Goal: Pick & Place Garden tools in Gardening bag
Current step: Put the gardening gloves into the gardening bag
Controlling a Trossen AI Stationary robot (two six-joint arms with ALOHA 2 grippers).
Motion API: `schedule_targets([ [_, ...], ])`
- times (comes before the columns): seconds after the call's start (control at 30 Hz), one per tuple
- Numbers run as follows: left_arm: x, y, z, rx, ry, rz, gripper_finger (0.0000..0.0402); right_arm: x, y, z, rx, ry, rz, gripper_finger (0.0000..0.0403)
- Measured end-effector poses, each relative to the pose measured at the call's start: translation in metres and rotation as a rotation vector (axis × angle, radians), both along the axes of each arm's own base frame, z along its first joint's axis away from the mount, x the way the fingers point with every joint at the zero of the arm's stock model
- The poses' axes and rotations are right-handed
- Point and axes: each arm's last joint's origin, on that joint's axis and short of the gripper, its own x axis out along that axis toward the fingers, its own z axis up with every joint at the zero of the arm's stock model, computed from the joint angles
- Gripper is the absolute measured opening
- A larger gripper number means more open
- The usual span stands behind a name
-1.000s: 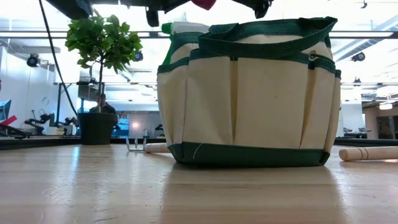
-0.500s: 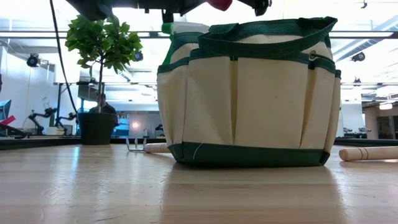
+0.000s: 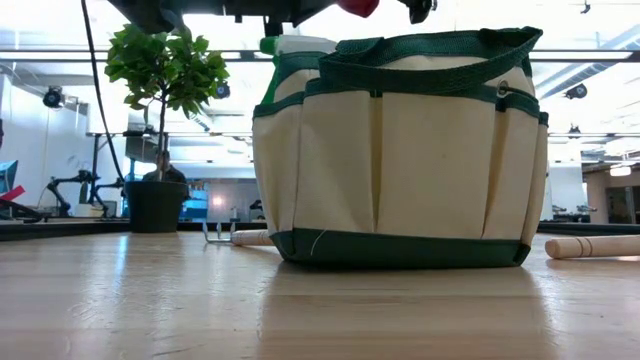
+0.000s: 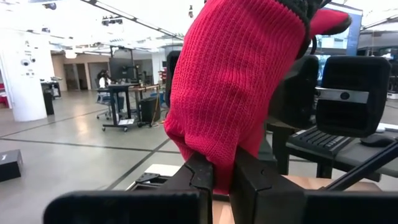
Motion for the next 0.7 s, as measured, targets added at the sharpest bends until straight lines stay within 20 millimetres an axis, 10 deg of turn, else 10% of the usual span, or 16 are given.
schedule_targets([
  [0.13, -0.0001, 0.0000, -0.0004, -0.001, 0.003, 0.000, 0.0027, -0.0002, 0.0000, 0.0001, -0.017, 0.002, -0.002, 0.0031],
  [0.7, 0.0000, -0.0008, -0.0012, 0.003, 0.009, -0.008, 0.0156, -0.0001, 0.0000, -0.0006, -0.027, 0.011, -0.002, 0.0030],
])
